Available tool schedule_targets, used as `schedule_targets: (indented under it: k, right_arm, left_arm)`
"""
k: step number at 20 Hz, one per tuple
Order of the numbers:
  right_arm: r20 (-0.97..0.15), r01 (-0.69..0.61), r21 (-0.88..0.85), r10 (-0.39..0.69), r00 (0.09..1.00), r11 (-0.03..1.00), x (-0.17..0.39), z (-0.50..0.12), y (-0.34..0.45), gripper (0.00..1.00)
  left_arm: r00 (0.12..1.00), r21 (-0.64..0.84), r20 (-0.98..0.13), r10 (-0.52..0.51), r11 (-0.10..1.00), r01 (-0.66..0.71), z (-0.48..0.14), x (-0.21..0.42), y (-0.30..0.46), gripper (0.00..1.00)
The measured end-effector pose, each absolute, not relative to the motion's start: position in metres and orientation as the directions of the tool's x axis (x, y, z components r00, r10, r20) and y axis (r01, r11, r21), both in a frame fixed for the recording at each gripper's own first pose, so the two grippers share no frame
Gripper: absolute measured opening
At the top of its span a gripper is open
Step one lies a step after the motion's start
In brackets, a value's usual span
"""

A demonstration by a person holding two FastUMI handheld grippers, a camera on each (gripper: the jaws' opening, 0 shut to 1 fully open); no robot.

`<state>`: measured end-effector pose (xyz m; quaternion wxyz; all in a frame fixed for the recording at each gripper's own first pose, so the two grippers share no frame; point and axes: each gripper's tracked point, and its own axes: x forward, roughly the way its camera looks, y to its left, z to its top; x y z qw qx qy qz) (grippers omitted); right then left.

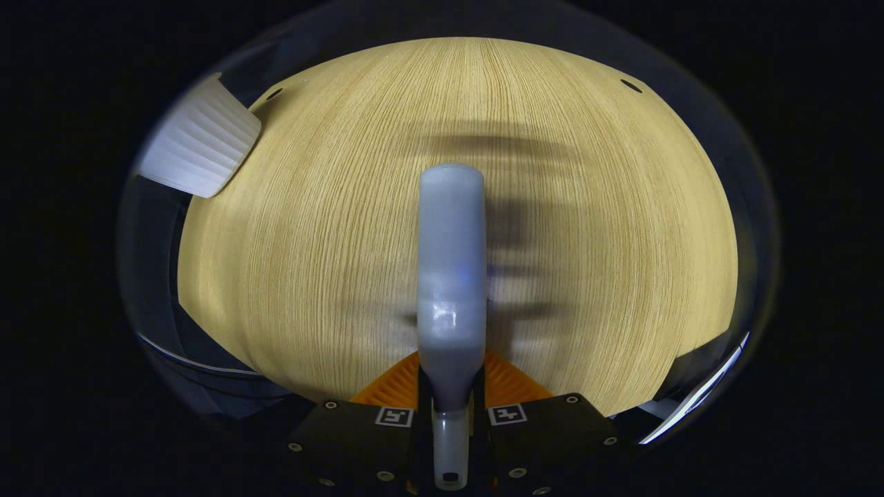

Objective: Pick up the small broom and dustpan from the desktop, sweep the trash into the dustpan with the broom, and then empty the trash into the garbage bin.

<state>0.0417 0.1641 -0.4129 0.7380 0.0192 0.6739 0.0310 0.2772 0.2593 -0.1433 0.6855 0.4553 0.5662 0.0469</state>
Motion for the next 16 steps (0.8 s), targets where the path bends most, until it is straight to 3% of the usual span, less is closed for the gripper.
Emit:
schedule_targets:
  k: [3, 6, 11, 13, 16]
  right_arm:
    - [-0.994, -0.018, 0.068, 0.070, 0.089, 0.998, 0.042, -0.412, 0.163, 0.25]
    - [-0.994, -0.014, 0.071, 0.072, 0.087, 0.997, 0.041, -0.412, 0.164, 0.24]
    - [-0.994, -0.009, 0.071, 0.072, 0.087, 0.997, 0.040, -0.412, 0.165, 0.25]
    - [-0.994, -0.010, 0.072, 0.072, 0.087, 0.997, 0.040, -0.413, 0.166, 0.25]
    - [-0.993, -0.003, 0.074, 0.074, 0.092, 0.997, 0.040, -0.412, 0.167, 0.25]
  left_arm:
    - [0.458, 0.781, -0.588, 0.666, 0.322, 0.534, -0.130, 0.290, 0.267, 0.26]
    - [0.504, 0.803, -0.538, 0.676, 0.229, 0.550, -0.126, 0.298, 0.270, 0.27]
    - [0.673, 0.831, -0.359, 0.647, -0.107, 0.546, -0.114, 0.317, 0.267, 0.26]
    - [0.685, 0.818, -0.355, 0.636, -0.143, 0.557, -0.118, 0.314, 0.271, 0.26]
    - [0.662, 0.845, -0.372, 0.650, -0.058, 0.532, -0.112, 0.319, 0.269, 0.26]
